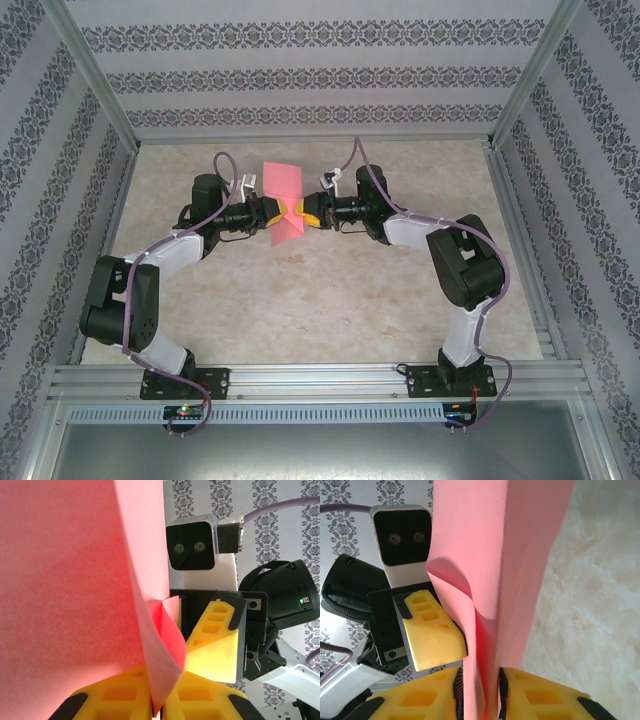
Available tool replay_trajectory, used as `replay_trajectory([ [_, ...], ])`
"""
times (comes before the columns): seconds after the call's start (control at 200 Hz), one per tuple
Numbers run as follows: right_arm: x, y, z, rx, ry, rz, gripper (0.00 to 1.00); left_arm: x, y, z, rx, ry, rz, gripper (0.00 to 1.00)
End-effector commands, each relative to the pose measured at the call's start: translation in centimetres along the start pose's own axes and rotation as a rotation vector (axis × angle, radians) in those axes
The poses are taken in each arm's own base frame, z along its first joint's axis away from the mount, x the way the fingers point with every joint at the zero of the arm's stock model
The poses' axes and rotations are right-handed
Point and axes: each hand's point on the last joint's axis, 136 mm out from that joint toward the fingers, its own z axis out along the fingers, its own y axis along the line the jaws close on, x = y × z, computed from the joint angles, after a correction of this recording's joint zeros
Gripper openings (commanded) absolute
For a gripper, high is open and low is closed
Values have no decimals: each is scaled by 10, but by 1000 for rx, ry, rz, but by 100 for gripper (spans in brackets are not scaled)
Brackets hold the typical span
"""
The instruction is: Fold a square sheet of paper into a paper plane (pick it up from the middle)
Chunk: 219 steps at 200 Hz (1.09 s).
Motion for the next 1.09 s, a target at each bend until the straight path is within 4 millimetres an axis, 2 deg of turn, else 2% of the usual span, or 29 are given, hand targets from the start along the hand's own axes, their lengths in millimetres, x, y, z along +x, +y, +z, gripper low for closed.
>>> replay_trajectory([
  [0.0,3,12,-5,-18,5,-46,26,10,-2,0,2,34,31,14],
  [0.245,3,10,-7,-11,5,-43,17,9,3,2,-8,38,28,15],
  [0.38,6,2,-8,35,9,-43,13,8,1,2,-7,37,30,20],
  [0.485,10,-10,-14,126,13,-51,4,6,-3,1,-7,33,36,28],
  [0.594,17,-28,-28,297,20,-78,3,5,-7,-1,-12,32,46,47],
  [0.699,27,-57,-56,572,33,-104,2,4,-8,-2,-36,35,59,58],
  [0.854,35,-84,-114,977,7,-173,1,1,-10,-2,-47,35,59,63],
  [0.989,41,-88,-167,1340,3,-266,1,-1,-12,-3,-50,29,60,65],
  [1.089,38,-79,-190,1551,7,-341,1,-1,-12,-3,-61,27,59,66],
])
